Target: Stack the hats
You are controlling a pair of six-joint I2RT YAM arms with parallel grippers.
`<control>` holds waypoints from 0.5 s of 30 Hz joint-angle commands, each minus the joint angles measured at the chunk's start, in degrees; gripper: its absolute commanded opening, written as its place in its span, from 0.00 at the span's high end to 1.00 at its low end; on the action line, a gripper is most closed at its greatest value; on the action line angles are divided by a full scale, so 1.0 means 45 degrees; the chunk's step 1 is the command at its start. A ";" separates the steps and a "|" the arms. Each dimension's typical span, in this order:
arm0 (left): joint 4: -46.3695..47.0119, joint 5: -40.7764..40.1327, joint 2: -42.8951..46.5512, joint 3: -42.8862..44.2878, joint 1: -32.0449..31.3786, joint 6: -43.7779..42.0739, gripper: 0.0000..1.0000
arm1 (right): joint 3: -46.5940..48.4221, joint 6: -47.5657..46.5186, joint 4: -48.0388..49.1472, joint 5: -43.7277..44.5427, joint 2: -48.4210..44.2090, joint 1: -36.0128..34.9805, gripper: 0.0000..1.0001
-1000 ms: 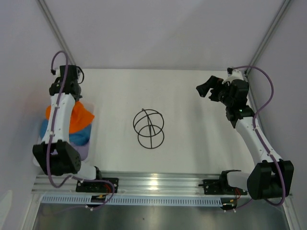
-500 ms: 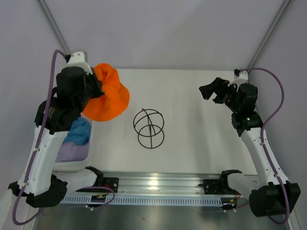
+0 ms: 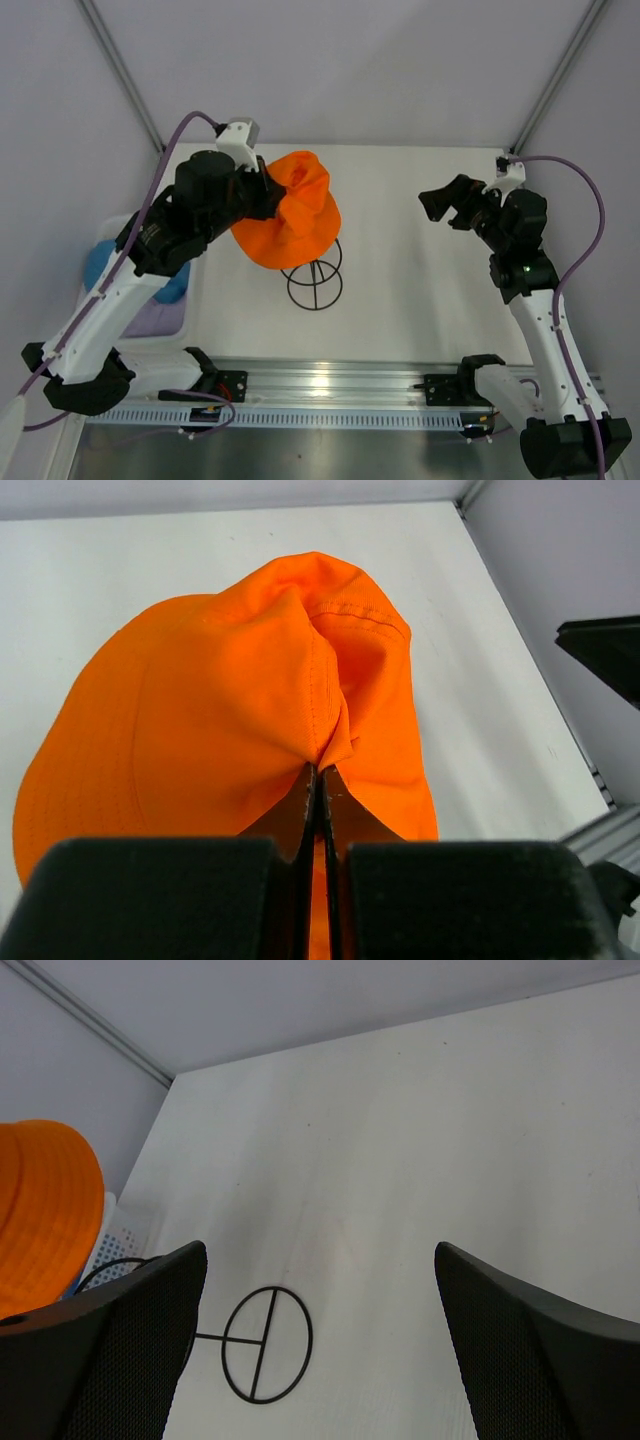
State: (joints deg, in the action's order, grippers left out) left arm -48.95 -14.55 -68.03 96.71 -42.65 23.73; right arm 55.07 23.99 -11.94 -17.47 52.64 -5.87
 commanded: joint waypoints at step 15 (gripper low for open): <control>0.1932 0.1025 0.0878 -0.5005 -0.0932 0.1134 0.42 | -0.0303 0.0509 0.0309 -0.1915 -0.0312 -0.0160 0.01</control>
State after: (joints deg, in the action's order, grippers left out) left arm -42.94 -10.50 -66.63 73.93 -46.33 27.07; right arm 54.06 25.06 -12.93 -21.91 51.40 -5.93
